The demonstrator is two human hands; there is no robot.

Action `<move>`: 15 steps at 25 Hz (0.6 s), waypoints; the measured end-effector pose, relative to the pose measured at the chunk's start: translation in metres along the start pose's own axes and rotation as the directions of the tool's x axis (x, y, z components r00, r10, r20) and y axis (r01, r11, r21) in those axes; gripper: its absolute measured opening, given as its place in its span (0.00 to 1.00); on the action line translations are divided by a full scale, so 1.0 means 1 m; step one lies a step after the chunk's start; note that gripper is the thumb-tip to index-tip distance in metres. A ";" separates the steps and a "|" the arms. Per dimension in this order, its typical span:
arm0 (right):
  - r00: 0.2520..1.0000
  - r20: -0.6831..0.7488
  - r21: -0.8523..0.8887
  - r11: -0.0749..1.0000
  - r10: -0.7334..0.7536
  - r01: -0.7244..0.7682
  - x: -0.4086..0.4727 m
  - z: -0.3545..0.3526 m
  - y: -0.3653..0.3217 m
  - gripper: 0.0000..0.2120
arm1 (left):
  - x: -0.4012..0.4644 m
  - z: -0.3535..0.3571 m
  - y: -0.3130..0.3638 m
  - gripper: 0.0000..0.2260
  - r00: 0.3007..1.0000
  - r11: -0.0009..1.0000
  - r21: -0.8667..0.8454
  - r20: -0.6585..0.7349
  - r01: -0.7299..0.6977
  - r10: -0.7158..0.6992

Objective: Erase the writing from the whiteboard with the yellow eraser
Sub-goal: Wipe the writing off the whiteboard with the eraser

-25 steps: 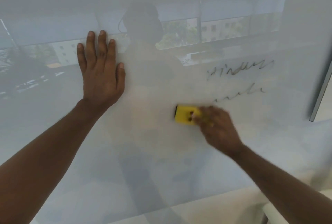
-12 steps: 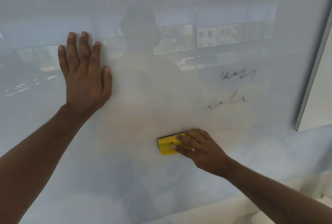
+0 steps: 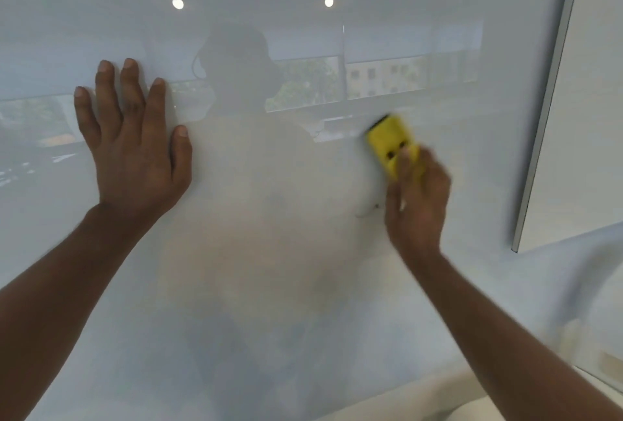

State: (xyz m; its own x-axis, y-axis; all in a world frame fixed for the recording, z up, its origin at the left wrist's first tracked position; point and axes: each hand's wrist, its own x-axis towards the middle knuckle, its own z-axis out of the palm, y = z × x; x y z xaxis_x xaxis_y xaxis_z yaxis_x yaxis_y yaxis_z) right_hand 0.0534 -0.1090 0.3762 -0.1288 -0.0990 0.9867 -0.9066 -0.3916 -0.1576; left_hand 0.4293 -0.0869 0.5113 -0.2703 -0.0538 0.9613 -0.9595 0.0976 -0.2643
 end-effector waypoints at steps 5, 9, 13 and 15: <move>0.766 0.337 0.154 0.835 -0.547 0.528 -0.092 -0.027 0.022 0.22 | -0.001 0.005 -0.002 0.23 1.000 1.000 -0.006 0.004 0.001 -0.001; 0.973 0.117 0.033 0.980 -0.199 0.197 -0.009 -0.029 0.076 0.18 | -0.004 0.010 -0.008 0.25 0.999 0.999 -0.037 0.038 0.026 -0.025; 0.901 -0.028 0.011 0.902 0.432 -0.432 -0.009 -0.021 0.076 0.28 | -0.005 0.009 -0.010 0.26 0.995 0.999 -0.033 0.095 0.035 -0.031; 0.877 -0.066 0.017 0.880 0.476 -0.475 -0.045 -0.013 0.044 0.28 | -0.007 0.008 -0.007 0.25 0.993 0.997 -0.043 0.102 0.063 -0.058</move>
State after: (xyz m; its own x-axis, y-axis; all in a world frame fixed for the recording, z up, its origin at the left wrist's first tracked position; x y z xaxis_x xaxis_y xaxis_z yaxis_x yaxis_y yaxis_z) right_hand 0.0140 -0.1101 0.3254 -0.5704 -0.2131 0.7932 -0.7292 -0.3130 -0.6085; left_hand 0.4373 -0.0952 0.5059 -0.2211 -0.1608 0.9619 -0.9701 0.1371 -0.2001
